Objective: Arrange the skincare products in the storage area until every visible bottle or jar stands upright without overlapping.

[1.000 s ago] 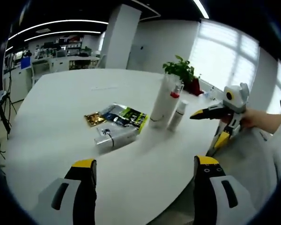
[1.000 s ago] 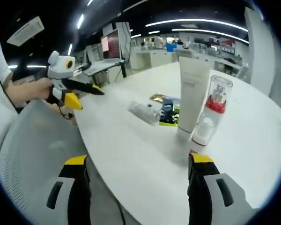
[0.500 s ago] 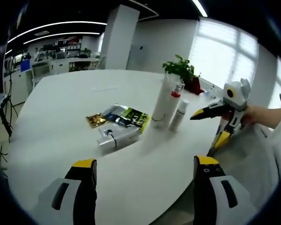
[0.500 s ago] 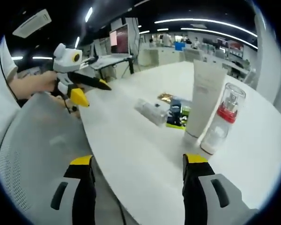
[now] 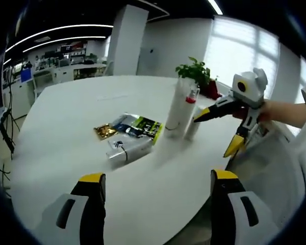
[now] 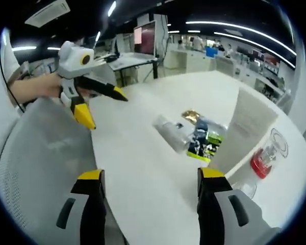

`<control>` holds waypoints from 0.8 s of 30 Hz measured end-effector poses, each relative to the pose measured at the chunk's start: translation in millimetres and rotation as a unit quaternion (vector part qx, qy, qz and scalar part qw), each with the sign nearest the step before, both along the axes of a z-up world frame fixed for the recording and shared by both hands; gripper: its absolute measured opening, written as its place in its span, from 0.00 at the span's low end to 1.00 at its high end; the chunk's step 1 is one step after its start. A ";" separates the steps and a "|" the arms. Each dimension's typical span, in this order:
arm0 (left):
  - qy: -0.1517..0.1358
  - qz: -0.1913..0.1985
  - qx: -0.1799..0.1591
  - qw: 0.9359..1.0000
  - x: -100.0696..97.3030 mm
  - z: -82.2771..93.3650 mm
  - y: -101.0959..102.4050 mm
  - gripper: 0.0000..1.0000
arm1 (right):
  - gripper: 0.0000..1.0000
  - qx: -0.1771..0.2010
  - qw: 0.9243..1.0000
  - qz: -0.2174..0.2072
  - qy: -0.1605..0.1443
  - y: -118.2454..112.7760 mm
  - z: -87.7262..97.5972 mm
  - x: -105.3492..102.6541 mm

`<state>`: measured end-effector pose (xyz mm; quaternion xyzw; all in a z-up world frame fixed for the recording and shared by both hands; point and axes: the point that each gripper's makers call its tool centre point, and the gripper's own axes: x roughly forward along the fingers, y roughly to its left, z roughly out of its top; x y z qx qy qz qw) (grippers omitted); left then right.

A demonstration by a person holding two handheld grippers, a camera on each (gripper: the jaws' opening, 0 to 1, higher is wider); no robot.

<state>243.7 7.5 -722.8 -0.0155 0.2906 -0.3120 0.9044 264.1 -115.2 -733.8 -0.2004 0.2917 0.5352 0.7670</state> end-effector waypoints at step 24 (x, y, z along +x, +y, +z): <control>-0.007 -0.002 -0.013 1.000 0.8 7.9 -0.7 0.82 | 0.57 -0.099 0.989 0.112 -0.021 63.1 -23.8 33.4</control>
